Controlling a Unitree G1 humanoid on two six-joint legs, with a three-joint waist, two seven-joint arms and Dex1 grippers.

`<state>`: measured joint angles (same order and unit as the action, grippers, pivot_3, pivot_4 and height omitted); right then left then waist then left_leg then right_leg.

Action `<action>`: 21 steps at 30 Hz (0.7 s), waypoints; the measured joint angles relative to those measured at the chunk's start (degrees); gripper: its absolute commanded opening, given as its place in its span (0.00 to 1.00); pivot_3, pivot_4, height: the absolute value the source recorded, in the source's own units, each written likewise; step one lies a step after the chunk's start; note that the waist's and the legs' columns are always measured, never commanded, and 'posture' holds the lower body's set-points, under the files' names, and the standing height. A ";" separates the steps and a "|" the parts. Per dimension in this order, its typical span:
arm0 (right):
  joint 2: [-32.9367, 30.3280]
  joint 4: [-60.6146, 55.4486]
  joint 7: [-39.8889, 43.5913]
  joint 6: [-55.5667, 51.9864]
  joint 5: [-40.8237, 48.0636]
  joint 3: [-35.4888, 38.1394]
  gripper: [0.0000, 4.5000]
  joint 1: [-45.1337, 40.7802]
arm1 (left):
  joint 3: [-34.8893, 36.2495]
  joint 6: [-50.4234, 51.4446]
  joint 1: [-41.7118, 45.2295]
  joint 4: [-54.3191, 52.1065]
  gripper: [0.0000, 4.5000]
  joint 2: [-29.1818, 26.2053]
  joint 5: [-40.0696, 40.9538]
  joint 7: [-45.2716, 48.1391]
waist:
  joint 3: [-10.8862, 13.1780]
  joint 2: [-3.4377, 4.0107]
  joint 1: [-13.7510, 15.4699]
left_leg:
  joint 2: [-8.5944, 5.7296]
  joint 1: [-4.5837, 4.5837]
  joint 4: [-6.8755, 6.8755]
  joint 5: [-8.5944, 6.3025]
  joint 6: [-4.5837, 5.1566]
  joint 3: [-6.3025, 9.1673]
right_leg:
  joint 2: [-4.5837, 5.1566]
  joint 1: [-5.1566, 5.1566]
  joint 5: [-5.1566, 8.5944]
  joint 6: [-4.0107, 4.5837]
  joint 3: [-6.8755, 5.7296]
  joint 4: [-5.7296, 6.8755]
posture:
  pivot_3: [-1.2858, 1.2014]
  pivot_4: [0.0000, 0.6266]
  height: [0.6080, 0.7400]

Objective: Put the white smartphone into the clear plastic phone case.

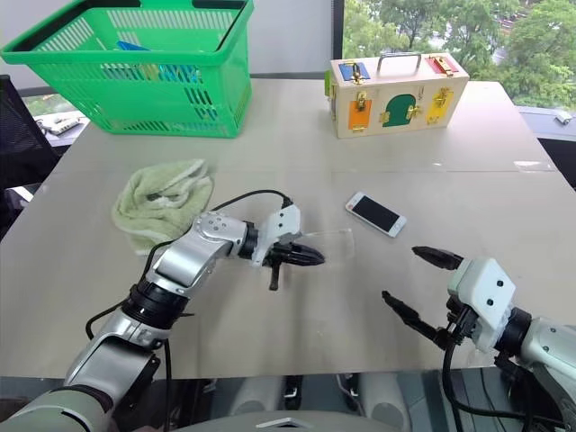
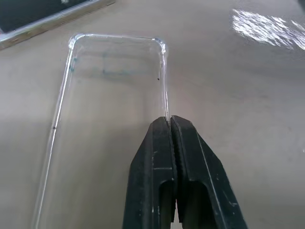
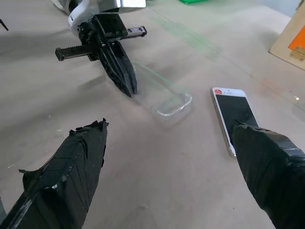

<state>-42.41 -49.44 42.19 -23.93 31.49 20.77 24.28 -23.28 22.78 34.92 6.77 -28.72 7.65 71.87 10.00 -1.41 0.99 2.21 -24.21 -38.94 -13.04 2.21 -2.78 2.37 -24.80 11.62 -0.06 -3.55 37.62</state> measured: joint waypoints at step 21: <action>-2.47 35.40 -2.37 -15.68 -10.10 -25.68 1.00 -43.23 | 16.66 15.32 -13.12 -23.16 0.98 -3.97 13.70 -6.39 | 0.12 0.09 -1.26 | -0.01 -0.40 0.06 0.01 0.02 -0.01 | -0.36 -0.40 -0.01 -0.01 0.09 0.02 | 0.52 0.24 1.00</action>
<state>-44.87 -14.04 39.81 -39.61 21.39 -4.91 -18.95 -6.63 38.10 21.80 -16.39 -32.69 21.35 65.49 10.13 -1.32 -0.28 2.20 -24.61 -38.88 -13.04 2.23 -2.79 2.01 -25.21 11.61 -0.07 -3.46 37.64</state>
